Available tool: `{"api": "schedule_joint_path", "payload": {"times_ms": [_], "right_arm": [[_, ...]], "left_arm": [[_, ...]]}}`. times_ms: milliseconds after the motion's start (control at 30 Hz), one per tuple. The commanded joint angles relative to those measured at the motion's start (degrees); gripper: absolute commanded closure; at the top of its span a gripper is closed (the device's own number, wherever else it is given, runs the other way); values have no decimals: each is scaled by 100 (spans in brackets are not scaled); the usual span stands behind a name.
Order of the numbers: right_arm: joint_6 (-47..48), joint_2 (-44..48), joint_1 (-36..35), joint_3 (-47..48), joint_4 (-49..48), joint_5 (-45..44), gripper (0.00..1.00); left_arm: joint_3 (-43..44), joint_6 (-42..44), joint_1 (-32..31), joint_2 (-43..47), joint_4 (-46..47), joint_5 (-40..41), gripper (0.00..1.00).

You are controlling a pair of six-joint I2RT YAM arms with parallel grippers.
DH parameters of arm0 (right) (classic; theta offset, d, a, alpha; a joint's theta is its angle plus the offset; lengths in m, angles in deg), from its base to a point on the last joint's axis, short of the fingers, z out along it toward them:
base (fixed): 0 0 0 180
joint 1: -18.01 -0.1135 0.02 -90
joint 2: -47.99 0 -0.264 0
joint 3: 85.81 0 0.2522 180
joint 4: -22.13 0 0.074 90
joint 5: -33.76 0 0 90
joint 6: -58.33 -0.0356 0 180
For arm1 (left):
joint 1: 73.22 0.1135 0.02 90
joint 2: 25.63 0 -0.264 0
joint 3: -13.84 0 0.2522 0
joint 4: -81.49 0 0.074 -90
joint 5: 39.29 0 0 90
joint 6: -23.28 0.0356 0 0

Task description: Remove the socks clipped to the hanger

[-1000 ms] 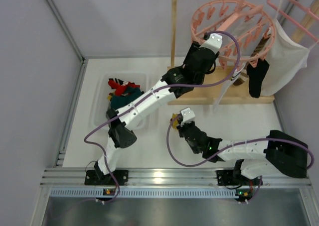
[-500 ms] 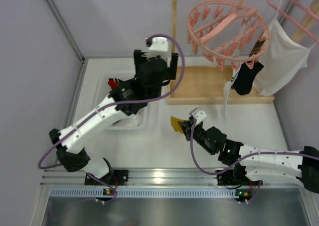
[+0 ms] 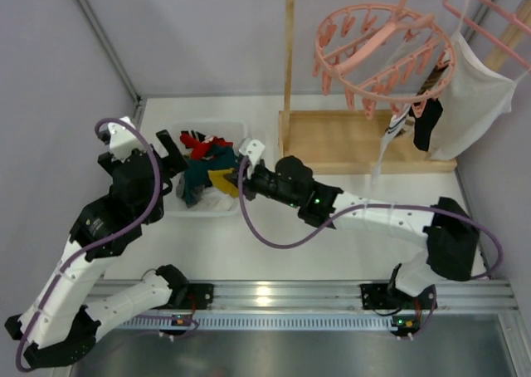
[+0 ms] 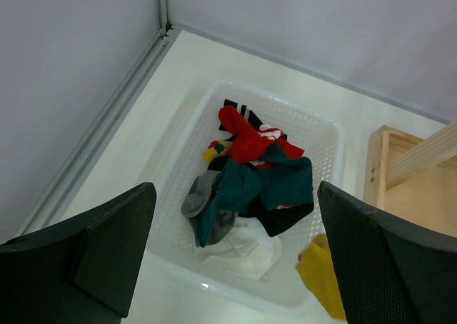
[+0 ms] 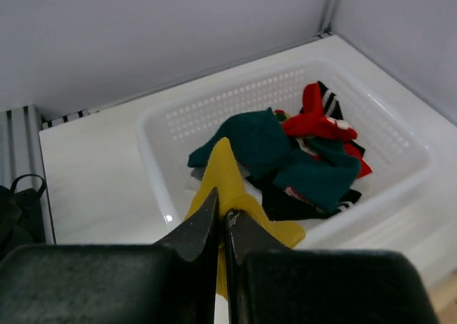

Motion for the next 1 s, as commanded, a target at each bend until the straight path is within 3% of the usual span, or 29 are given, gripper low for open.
{"api": "schedule_joint_path", "payload": {"times_ms": [0, 167, 400, 533, 600, 800, 967], "right_arm": [[103, -1120, 128, 1227, 121, 900, 100], [-108, -2652, 154, 2844, 464, 1042, 100], [-881, -4392, 277, 3937, 973, 822, 98], [-969, -4782, 277, 4334, 1229, 813, 92], [-1004, -4712, 277, 4343, 1194, 796, 88], [-1049, -4010, 277, 4150, 1203, 778, 44], [-970, -3088, 277, 3431, 1168, 664, 33]], "left_arm": [[-121, -213, 39, 370, -461, 72, 1], [-358, -108, 39, 721, -531, 221, 2], [-832, -63, 39, 1337, -496, 581, 2], [-1227, -239, 39, 1557, -487, 600, 1], [-1351, -301, 39, 1557, -479, 556, 2], [-1448, -485, 39, 1557, -470, 424, 2], [-1483, -582, 48, 1715, -470, 423, 2]]}}
